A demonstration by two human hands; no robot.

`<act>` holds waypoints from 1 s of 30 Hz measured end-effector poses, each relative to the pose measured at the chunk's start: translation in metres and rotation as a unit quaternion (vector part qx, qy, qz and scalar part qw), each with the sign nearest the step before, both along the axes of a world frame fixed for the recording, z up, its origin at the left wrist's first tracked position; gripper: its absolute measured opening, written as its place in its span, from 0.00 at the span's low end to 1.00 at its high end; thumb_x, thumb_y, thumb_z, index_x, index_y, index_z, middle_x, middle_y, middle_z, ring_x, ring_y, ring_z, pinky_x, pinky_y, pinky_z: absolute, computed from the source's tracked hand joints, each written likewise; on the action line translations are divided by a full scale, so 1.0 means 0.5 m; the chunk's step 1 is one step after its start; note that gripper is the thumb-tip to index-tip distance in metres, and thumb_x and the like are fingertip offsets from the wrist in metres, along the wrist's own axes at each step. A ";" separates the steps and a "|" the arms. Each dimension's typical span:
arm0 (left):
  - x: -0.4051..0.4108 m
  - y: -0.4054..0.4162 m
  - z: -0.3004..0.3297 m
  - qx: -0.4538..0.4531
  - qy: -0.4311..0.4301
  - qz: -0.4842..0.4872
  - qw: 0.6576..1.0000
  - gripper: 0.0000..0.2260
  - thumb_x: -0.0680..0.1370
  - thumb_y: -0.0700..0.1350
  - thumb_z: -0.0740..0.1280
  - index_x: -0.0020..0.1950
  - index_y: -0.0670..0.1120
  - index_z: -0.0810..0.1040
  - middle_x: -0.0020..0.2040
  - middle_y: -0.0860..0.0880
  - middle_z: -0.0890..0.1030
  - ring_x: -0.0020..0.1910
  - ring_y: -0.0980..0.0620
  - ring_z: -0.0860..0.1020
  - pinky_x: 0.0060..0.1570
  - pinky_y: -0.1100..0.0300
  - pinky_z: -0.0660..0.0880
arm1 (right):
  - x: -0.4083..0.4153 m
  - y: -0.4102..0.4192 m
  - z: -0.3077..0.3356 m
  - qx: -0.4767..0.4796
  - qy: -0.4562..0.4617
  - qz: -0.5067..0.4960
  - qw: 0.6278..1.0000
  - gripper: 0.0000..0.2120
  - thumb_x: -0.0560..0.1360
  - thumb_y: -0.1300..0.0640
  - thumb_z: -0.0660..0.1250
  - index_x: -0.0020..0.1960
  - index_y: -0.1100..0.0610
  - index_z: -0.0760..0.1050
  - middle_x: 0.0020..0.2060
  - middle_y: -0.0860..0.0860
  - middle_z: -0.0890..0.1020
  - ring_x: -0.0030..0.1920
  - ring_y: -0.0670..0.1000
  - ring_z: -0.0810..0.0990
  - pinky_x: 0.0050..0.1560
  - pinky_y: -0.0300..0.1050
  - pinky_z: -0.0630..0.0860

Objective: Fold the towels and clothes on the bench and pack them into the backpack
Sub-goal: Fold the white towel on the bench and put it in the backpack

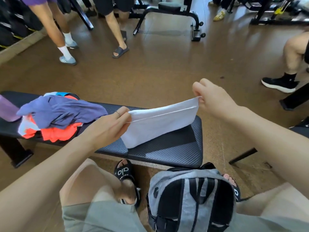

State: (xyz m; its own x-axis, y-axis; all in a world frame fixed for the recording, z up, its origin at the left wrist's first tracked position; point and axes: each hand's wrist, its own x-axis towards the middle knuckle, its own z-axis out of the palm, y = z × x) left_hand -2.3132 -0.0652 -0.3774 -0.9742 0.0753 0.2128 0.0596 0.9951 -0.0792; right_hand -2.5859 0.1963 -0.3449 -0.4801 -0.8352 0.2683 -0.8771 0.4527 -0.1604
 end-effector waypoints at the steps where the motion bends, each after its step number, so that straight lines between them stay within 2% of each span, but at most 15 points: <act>1: 0.000 0.002 -0.003 0.000 -0.005 0.001 1.000 0.09 0.84 0.44 0.55 0.53 0.42 0.72 0.51 0.45 0.69 0.31 0.41 0.72 0.23 0.47 0.72 | 0.006 0.004 -0.002 0.024 0.034 0.028 0.999 0.15 0.70 0.69 0.63 0.45 0.52 0.62 0.43 0.51 0.66 0.30 0.61 0.70 0.30 0.53 0.72; 5: 0.003 0.004 -0.001 0.000 -0.027 -0.015 1.000 0.07 0.82 0.44 0.56 0.57 0.44 0.69 0.50 0.46 0.67 0.25 0.41 0.68 0.18 0.50 0.66 | 0.021 0.022 -0.011 0.112 0.135 0.115 0.978 0.18 0.65 0.74 0.66 0.46 0.56 0.67 0.46 0.53 0.69 0.27 0.56 0.66 0.24 0.44 0.63; 7: 0.008 -0.006 0.002 0.001 -0.024 -0.012 1.000 0.09 0.83 0.46 0.56 0.55 0.43 0.71 0.50 0.46 0.67 0.25 0.40 0.69 0.18 0.51 0.65 | 0.019 0.034 -0.018 0.147 0.163 0.123 0.968 0.17 0.65 0.73 0.68 0.47 0.57 0.69 0.48 0.52 0.69 0.30 0.53 0.65 0.23 0.45 0.64; 10: 0.011 -0.019 0.004 -0.019 -0.025 -0.022 0.999 0.12 0.84 0.47 0.55 0.51 0.41 0.74 0.48 0.45 0.68 0.25 0.42 0.68 0.19 0.51 0.64 | 0.008 0.050 -0.032 0.128 0.130 0.148 0.972 0.09 0.69 0.71 0.67 0.44 0.60 0.71 0.48 0.53 0.71 0.30 0.54 0.66 0.26 0.48 0.68; 12: 0.011 -0.021 0.004 -0.029 -0.030 -0.030 0.999 0.14 0.85 0.48 0.53 0.49 0.42 0.74 0.47 0.45 0.70 0.26 0.43 0.69 0.19 0.49 0.66 | 0.002 0.060 -0.038 0.087 0.103 0.167 0.977 0.03 0.74 0.63 0.62 0.41 0.60 0.72 0.45 0.53 0.72 0.28 0.53 0.66 0.27 0.47 0.68; 14: 0.011 -0.019 0.003 -0.037 -0.035 -0.027 0.998 0.15 0.85 0.49 0.53 0.48 0.43 0.74 0.46 0.45 0.71 0.27 0.44 0.70 0.19 0.49 0.67 | 0.003 0.067 -0.044 0.061 0.079 0.167 0.981 0.12 0.77 0.53 0.59 0.39 0.58 0.71 0.43 0.51 0.71 0.28 0.52 0.67 0.30 0.44 0.66; 17: 0.009 -0.013 0.011 -0.048 -0.035 -0.024 0.998 0.16 0.85 0.50 0.53 0.46 0.43 0.74 0.44 0.45 0.73 0.29 0.46 0.71 0.19 0.54 0.62 | 0.009 0.075 -0.050 0.053 0.067 0.151 0.985 0.17 0.76 0.44 0.68 0.40 0.57 0.72 0.44 0.49 0.72 0.28 0.50 0.68 0.30 0.42 0.66; 19: 0.007 -0.010 0.016 -0.054 -0.029 -0.027 0.998 0.15 0.84 0.49 0.55 0.45 0.43 0.75 0.43 0.46 0.73 0.29 0.47 0.71 0.24 0.57 0.56 | 0.013 0.076 -0.055 0.025 0.055 0.143 0.988 0.15 0.76 0.49 0.70 0.39 0.58 0.72 0.44 0.50 0.73 0.28 0.50 0.68 0.28 0.43 0.68; 22: 0.006 -0.014 0.013 -0.049 -0.023 -0.030 0.998 0.14 0.84 0.48 0.55 0.45 0.43 0.74 0.42 0.46 0.73 0.29 0.47 0.71 0.28 0.57 0.55 | 0.011 0.076 -0.057 -0.020 0.003 0.114 0.993 0.12 0.78 0.57 0.69 0.39 0.57 0.70 0.42 0.50 0.73 0.31 0.51 0.70 0.32 0.46 0.70; 26: 0.012 -0.027 -0.003 -0.042 -0.035 -0.033 0.998 0.15 0.86 0.48 0.53 0.45 0.43 0.73 0.43 0.46 0.72 0.30 0.46 0.70 0.25 0.52 0.63 | 0.000 0.078 -0.054 -0.018 -0.081 0.082 0.993 0.09 0.77 0.62 0.68 0.40 0.58 0.71 0.38 0.49 0.74 0.36 0.51 0.72 0.37 0.43 0.67; 30: 0.016 -0.027 -0.008 -0.023 -0.026 -0.022 0.999 0.16 0.86 0.48 0.52 0.46 0.43 0.73 0.43 0.46 0.71 0.31 0.46 0.70 0.28 0.46 0.69 | 0.008 0.077 -0.049 -0.009 -0.090 0.100 0.991 0.11 0.70 0.66 0.69 0.38 0.56 0.69 0.34 0.48 0.72 0.35 0.49 0.71 0.35 0.37 0.65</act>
